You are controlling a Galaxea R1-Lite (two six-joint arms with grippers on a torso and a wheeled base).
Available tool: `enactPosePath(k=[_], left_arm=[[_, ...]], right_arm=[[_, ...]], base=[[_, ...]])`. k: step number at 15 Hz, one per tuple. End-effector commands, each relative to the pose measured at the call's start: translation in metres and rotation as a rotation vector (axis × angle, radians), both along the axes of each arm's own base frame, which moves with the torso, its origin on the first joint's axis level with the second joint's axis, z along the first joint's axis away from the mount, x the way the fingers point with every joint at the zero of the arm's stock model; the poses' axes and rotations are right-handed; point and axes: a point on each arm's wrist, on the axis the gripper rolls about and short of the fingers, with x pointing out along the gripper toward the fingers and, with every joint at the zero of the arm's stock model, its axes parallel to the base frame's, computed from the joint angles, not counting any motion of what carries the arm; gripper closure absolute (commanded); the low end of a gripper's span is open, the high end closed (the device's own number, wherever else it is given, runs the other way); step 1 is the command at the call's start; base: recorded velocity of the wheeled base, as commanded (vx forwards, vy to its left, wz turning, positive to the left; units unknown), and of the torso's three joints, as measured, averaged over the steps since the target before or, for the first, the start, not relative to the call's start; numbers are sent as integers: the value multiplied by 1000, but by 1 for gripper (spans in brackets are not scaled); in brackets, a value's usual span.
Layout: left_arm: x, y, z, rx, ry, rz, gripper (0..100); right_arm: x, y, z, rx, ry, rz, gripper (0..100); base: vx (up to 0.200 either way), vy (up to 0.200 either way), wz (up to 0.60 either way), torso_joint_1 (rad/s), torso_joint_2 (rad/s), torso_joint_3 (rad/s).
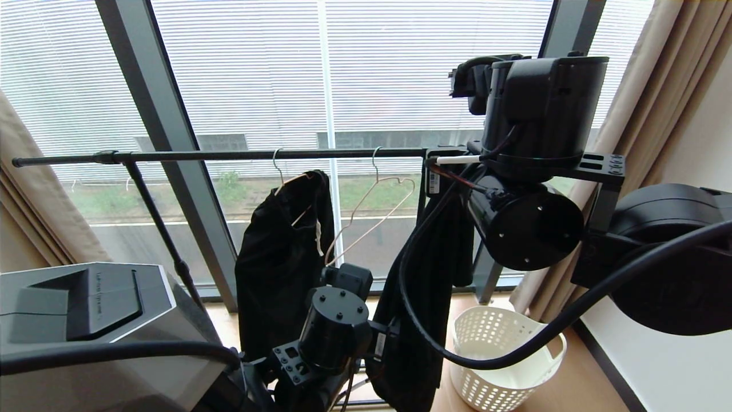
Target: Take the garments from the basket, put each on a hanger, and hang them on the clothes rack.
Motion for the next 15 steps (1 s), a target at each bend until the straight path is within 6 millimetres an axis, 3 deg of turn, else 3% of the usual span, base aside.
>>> enactPosePath(k=[1,3,4,9,12,15], left_arm=[[-4,5,-1,9,10,3,0],[-10,11,3,-4,17,8,0],[-13,15,6,-6,18,9,100],[-33,38,21,-12,13,9,100],[-47,56,41,-47,-22,13,100],[-34,77,62,-47,-99,74,100]], right_arm=[[0,-1,2,5,-5,-2,100],[4,-5,3,6,-7,-18,100],[7,-8,2,4,-6,-31,100],[19,-25,5,10,-10,-85,100],[22,-39,4,3,-3,-116,100],[17,-54,-9,-35,43,-82,100]], base=[[0,0,0,0,0,0],[0,0,0,0,0,0],[0,0,0,0,0,0],[0,0,0,0,0,0],[0,0,0,0,0,0],[0,0,0,0,0,0]])
